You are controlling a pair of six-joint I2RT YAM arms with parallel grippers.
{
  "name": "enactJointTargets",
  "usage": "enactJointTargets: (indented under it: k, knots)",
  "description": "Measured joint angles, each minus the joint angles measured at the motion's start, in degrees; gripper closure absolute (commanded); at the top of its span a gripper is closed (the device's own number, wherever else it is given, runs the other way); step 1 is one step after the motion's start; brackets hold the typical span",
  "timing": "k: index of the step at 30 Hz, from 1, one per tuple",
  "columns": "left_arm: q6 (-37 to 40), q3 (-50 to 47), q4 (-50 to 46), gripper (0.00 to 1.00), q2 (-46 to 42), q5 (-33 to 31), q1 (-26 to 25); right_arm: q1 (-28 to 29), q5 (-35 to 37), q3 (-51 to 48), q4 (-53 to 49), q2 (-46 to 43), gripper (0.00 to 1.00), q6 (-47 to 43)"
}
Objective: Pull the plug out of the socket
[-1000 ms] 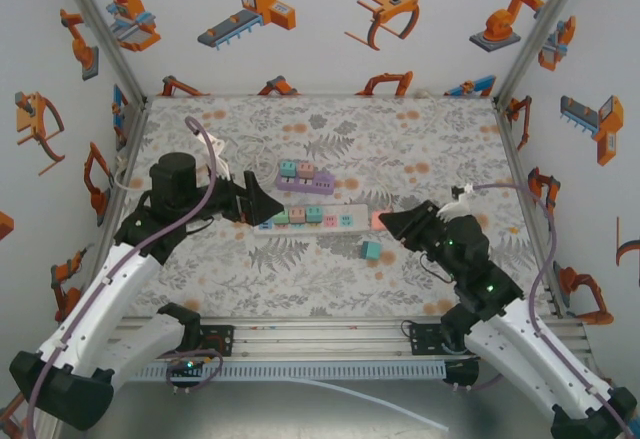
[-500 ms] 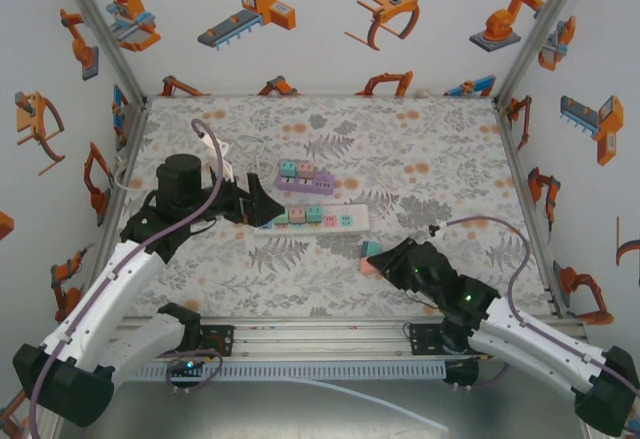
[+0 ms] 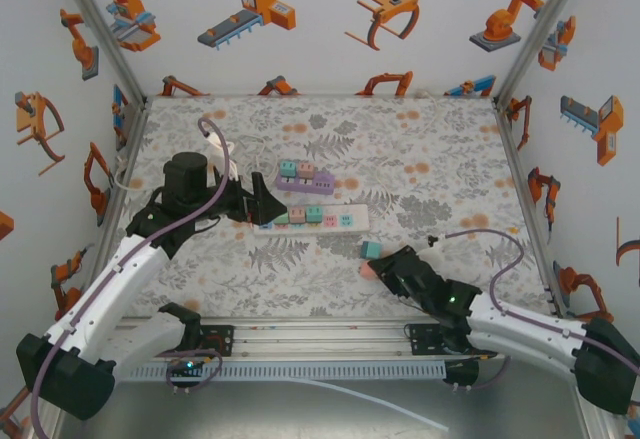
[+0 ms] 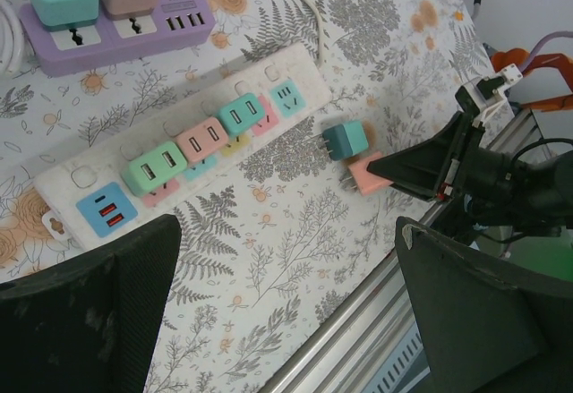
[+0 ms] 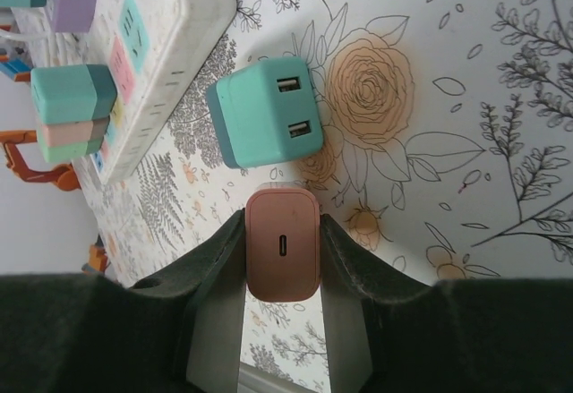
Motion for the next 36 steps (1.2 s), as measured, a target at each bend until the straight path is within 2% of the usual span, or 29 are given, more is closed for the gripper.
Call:
enactJointTargets:
  k: [8, 14, 20, 31, 36]
  knots:
    - [0.0, 0.0, 0.0, 0.03, 0.0, -0.5, 0.0, 0.2, 0.2, 0.3, 2.4, 3.0, 0.67, 1.3]
    - [0.0, 0.0, 0.0, 0.03, 0.0, -1.1, 0.0, 0.2, 0.2, 1.1, 0.4, 2.5, 0.64, 1.3]
    - [0.0, 0.0, 0.0, 0.03, 0.3, -1.4, -0.1, 0.2, 0.2, 1.7, -2.2, 2.3, 0.54, 1.0]
    - [0.0, 0.0, 0.0, 0.03, 0.7, -2.1, -0.3, 0.2, 1.2, 4.5, -7.7, 2.8, 0.52, -1.1]
    - [-0.1, 0.0, -0.5, 0.03, 0.8, -4.9, -0.3, 0.2, 3.2, 9.1, -12.5, 2.8, 0.48, -6.3]
